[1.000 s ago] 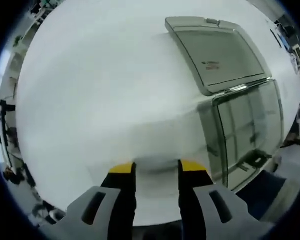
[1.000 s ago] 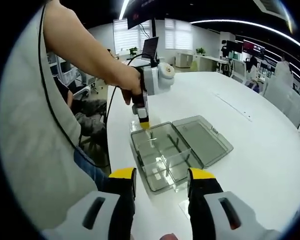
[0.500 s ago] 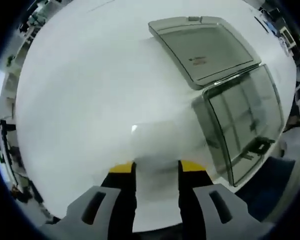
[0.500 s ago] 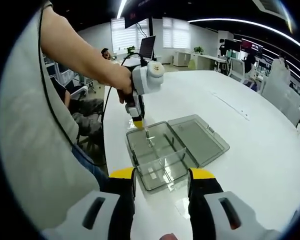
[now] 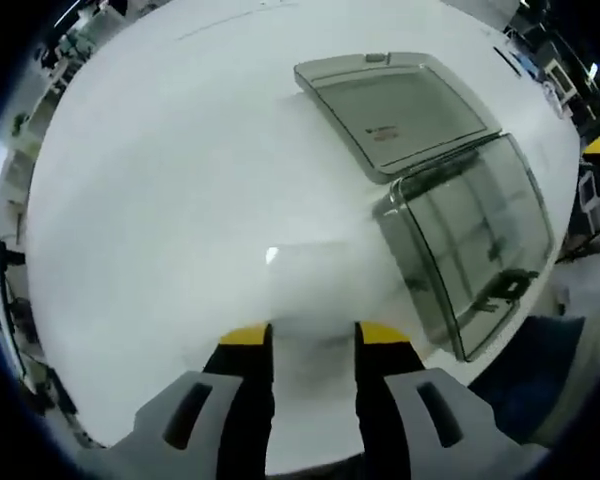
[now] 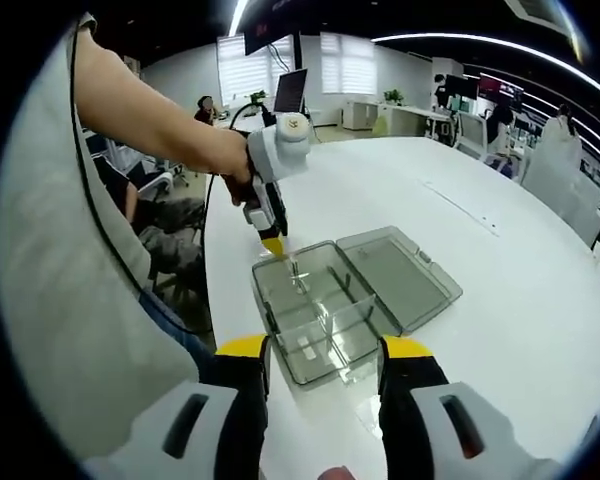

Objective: Insert the divider into the dual guide fixture by aligning both edges with the guide slots and pushing it downward to the bottom, including one-sided entry, uneven engagement, binding, and posture correction.

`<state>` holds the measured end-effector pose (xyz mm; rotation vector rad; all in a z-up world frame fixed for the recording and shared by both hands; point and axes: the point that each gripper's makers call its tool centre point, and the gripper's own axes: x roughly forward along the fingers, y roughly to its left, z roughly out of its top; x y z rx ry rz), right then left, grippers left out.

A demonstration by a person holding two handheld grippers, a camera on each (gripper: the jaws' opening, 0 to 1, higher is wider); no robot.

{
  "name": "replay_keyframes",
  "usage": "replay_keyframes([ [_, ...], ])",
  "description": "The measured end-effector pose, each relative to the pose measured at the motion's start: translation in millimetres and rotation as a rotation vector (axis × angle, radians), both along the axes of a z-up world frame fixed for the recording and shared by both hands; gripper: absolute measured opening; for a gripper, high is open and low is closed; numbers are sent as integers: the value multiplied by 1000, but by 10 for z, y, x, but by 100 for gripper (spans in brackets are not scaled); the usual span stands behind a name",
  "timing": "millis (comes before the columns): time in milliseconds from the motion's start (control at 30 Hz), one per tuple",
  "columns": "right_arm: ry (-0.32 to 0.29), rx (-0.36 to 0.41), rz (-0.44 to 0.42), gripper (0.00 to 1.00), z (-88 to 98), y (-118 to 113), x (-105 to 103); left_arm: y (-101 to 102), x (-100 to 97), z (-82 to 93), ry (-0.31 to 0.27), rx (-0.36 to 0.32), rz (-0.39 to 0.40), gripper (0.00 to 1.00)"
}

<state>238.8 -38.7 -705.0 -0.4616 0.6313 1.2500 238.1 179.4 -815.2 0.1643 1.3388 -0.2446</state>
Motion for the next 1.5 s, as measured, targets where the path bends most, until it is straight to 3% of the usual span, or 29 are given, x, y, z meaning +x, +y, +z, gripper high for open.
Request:
replay_keyframes([
  [333,1,1,-20,40,13,29,19,34,-6,30,-17,-36,8,27],
  [400,2,-3,-23,40,11,26,23,1,30,63,-48,-71,10,27],
  [700,17,4,-40,40,3,21,39,9,27,151,-67,-150,83,27],
  [1100,29,32,-54,42,56,47,88,-33,59,454,-150,-297,169,27],
  [1500,29,28,-42,43,57,94,80,-192,161,851,-241,-414,174,27],
])
